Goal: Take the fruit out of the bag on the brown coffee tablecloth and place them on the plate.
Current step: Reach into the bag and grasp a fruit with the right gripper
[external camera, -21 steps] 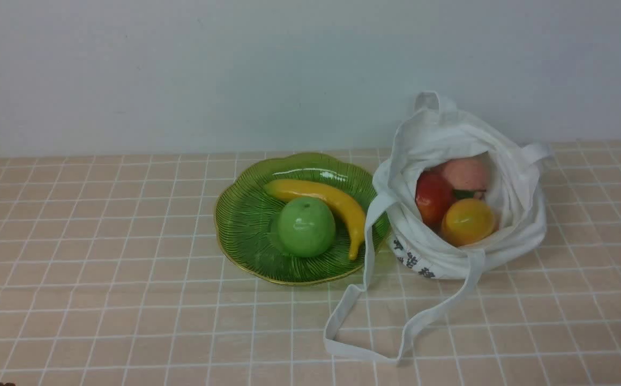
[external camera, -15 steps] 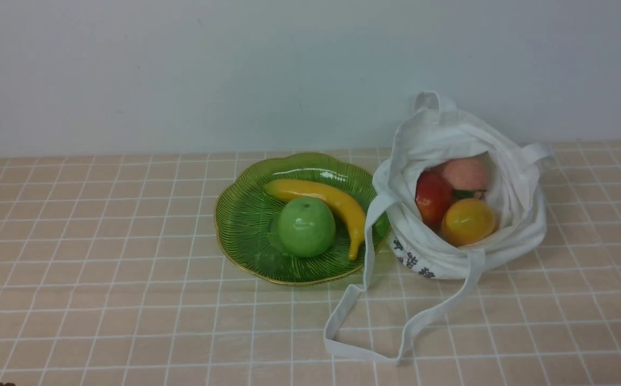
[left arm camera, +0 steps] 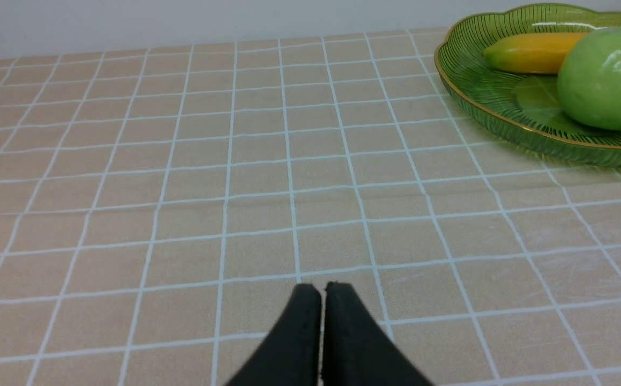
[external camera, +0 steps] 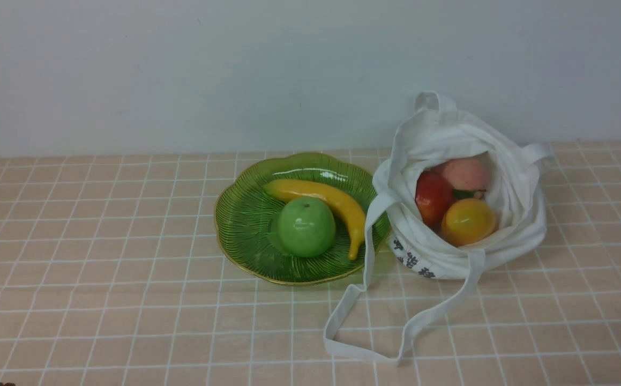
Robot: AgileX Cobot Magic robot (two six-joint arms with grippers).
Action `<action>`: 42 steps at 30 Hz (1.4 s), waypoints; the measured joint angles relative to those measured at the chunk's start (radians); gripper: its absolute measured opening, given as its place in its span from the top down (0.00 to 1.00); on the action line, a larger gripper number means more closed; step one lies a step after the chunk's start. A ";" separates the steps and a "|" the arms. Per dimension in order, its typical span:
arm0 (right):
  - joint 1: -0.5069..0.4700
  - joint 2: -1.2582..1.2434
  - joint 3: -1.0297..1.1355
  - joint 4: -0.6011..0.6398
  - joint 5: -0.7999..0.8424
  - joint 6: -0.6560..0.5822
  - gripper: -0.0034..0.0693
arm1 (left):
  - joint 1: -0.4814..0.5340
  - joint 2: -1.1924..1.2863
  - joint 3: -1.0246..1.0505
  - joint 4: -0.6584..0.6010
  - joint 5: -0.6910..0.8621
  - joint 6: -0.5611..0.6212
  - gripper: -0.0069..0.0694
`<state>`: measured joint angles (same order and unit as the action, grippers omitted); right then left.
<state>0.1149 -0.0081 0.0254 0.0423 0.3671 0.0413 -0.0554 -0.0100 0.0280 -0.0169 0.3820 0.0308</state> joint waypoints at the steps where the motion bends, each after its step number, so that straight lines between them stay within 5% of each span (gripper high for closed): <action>1: 0.000 0.000 0.000 -0.017 0.001 0.000 0.97 | 0.000 0.000 0.000 0.000 0.000 0.000 0.92; 35: 0.000 0.000 0.000 -0.030 0.001 0.004 0.97 | 0.000 0.000 0.000 0.000 0.000 0.000 0.92; 38: 0.000 0.000 0.000 0.041 -0.010 0.036 0.97 | 0.000 0.000 0.000 0.000 0.000 0.000 0.92; 42: 0.000 0.000 0.004 0.310 -0.061 0.122 0.97 | 0.000 0.000 0.000 0.000 0.000 0.000 0.92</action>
<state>0.1149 -0.0081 0.0297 0.3519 0.3066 0.1632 -0.0554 -0.0100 0.0280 -0.0169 0.3820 0.0308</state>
